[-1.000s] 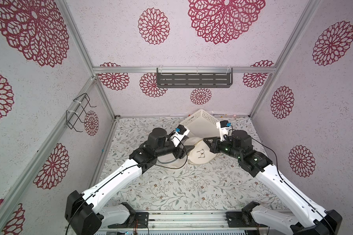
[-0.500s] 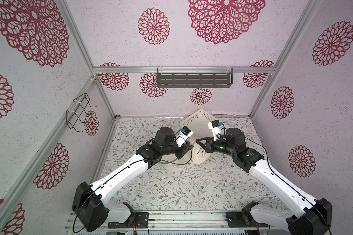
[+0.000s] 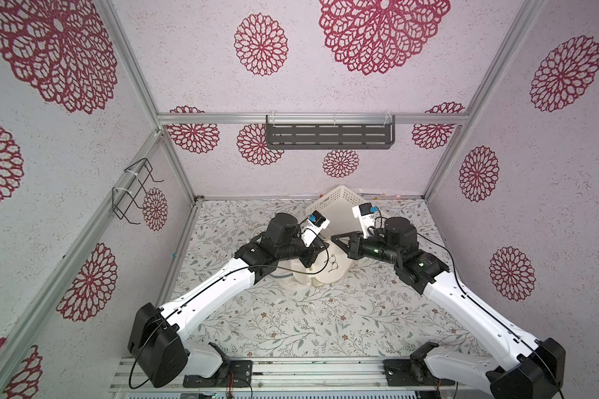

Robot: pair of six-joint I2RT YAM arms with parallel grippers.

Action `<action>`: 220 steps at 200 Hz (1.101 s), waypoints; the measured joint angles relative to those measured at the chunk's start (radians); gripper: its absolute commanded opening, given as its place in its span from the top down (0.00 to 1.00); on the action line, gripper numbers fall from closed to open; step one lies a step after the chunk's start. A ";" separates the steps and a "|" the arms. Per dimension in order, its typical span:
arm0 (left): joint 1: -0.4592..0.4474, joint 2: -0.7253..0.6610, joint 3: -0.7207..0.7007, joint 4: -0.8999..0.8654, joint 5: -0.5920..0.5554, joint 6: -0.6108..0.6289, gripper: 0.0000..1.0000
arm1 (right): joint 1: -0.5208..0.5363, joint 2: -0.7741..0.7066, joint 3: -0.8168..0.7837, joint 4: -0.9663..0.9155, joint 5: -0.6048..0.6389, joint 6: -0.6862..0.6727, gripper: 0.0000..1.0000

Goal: Turn the laundry bag inside out
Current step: Zip the zipper on the laundry bag.

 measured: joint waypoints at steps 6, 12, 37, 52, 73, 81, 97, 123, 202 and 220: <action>-0.001 0.000 0.000 0.002 0.000 0.002 1.00 | 0.000 -0.005 0.000 -0.007 0.014 0.007 1.00; -0.002 0.000 0.000 0.005 0.001 0.003 1.00 | -0.003 -0.011 0.000 -0.014 0.026 0.015 1.00; -0.002 0.000 -0.002 0.020 0.005 0.000 1.00 | -0.039 -0.043 -0.004 -0.053 0.080 0.060 1.00; -0.002 -0.013 -0.024 0.063 0.005 -0.008 1.00 | -0.077 -0.077 -0.034 -0.068 0.107 0.092 1.00; -0.002 -0.065 -0.111 0.156 -0.007 -0.035 1.00 | -0.140 -0.137 -0.107 -0.087 0.124 0.142 1.00; -0.002 -0.084 -0.140 0.190 -0.013 -0.046 1.00 | -0.156 -0.154 -0.132 -0.093 0.124 0.156 1.00; -0.004 -0.110 -0.186 0.254 -0.020 -0.074 1.00 | -0.165 -0.165 -0.156 -0.105 0.124 0.179 1.00; -0.004 -0.118 -0.229 0.328 -0.028 -0.102 0.85 | -0.170 -0.158 -0.150 -0.106 0.125 0.191 1.00; -0.004 -0.069 -0.123 0.111 -0.128 0.009 0.33 | -0.178 -0.061 0.032 -0.156 0.048 0.064 1.00; -0.004 -0.056 -0.099 0.075 -0.112 0.029 0.33 | -0.175 -0.038 0.055 -0.178 0.019 0.021 1.00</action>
